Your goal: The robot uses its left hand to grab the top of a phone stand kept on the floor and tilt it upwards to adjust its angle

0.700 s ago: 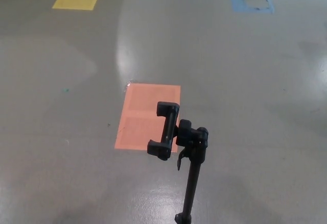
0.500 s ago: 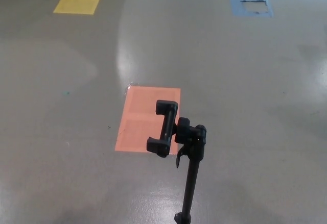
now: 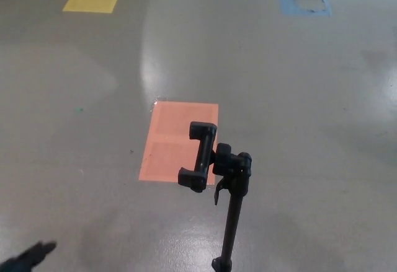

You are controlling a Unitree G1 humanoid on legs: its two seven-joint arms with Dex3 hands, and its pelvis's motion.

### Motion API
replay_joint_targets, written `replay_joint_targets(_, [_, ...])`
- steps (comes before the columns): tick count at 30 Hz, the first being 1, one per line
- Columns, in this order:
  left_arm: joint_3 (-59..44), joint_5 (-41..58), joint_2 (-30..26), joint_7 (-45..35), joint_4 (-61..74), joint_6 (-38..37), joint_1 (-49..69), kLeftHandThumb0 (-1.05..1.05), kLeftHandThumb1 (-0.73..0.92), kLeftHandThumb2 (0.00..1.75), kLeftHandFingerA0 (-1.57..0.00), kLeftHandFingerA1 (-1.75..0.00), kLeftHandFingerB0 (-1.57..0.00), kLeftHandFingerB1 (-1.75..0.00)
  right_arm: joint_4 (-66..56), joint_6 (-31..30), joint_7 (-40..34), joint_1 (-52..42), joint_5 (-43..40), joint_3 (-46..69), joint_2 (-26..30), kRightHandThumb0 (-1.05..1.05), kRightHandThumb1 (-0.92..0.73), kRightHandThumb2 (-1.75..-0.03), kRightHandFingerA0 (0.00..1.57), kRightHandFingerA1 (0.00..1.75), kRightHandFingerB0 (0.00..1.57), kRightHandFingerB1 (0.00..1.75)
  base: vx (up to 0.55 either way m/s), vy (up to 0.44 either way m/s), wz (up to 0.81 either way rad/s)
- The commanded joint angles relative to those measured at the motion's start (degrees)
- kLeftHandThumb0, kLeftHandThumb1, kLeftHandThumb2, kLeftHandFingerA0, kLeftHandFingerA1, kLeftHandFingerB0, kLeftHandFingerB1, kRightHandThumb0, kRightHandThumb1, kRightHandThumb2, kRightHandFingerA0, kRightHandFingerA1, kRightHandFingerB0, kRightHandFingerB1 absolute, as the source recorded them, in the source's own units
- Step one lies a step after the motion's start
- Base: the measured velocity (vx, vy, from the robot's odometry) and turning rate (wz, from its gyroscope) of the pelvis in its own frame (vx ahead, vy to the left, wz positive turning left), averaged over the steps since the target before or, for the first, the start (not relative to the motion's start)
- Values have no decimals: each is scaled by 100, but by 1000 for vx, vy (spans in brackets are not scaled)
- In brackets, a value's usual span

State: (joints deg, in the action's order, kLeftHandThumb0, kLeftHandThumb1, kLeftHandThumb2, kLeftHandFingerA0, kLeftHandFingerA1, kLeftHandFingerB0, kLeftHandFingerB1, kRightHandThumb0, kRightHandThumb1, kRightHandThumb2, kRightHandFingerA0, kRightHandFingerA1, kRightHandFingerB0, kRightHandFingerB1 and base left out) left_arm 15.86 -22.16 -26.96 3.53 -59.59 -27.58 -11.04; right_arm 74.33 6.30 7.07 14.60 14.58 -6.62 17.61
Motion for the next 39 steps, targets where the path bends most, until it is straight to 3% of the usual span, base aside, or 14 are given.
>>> replay_joint_targets(1, [237,-899,-666,777,1246,-804,-102,-75,69,101,-9,-42,0,-20,57,-11,87,172,-10,39,131,-64,-81,-65,14,35,17,29,0,0,0])
replay_joint_targets(2, [258,-998,-755,803,1493,-788,-113,-71,86,67,-14,-26,0,-14,57,8,92,180,-17,47,136,-63,-80,-65,14,35,17,29,0,0,0])
replay_joint_targets(8, [173,-1224,-1067,574,2792,-596,-273,-73,85,66,-15,-27,0,-18,47,-11,141,291,-62,119,170,-35,-55,-109,1,51,0,49,0,0,0])
replay_joint_targets(9, [166,-1279,-1112,543,2954,-593,-343,-72,84,67,-15,-27,0,-14,45,-14,123,317,-44,106,168,-64,-80,-65,15,36,18,30,0,0,0])
replay_joint_targets(14, [162,-1608,-1403,336,3768,-492,-549,-81,72,105,-11,-43,-4,-21,78,-56,91,372,24,45,50,-64,-82,-65,15,36,18,30,0,0,0])
replay_joint_targets(17, [218,-1744,-1395,354,3860,-492,-943,-74,85,67,-17,-28,-3,-17,101,-140,102,461,-65,131,26,-62,-81,-65,17,36,21,30,0,0,0])
replay_joint_targets(18, [249,-1803,-1369,311,3931,-440,-1059,-78,70,103,-10,-35,0,-18,110,-144,91,462,-92,167,48,-63,-81,-64,17,36,21,30,0,0,0])
replay_joint_targets(20, [295,-1885,-1327,243,4047,-363,-1197,-73,85,69,-15,-27,0,-10,128,-146,73,459,-111,214,90,-64,-81,-64,16,36,20,30,0,0,0])
replay_joint_targets(27, [415,-2187,-1270,340,4346,-483,-1449,-73,86,68,-19,-30,-1,-16,104,-86,117,410,-98,275,134,-64,-80,-64,18,36,24,31,0,0,0])
replay_joint_targets(28, [428,-2186,-1225,294,4408,-473,-1523,-76,70,101,-11,-40,0,-19,99,-97,107,417,-112,299,149,-64,-80,-64,18,36,23,30,0,0,0])
replay_joint_targets(32, [446,-2103,-1175,57,4549,-441,-1625,-77,71,103,-10,-37,0,-18,92,-82,145,450,-86,297,200,-63,-81,-64,18,36,24,31,0,0,0])
replay_joint_targets(33, [454,-2136,-1172,68,4536,-454,-1674,-73,88,68,-17,-27,0,-13,93,-87,152,476,-92,305,197,-63,-80,-63,19,36,25,31,0,0,0])
replay_joint_targets(38, [514,-2307,-1162,56,4606,-448,-1805,-75,91,66,-16,-26,0,-14,87,-85,132,492,-64,290,197,-64,-79,-64,20,36,27,31,0,0,0])
replay_joint_targets(39, [516,-2326,-1173,56,4635,-446,-1793,-79,74,106,-13,-36,0,-16,85,-71,132,481,-46,273,199,-63,-80,-64,21,35,27,31,0,0,0])
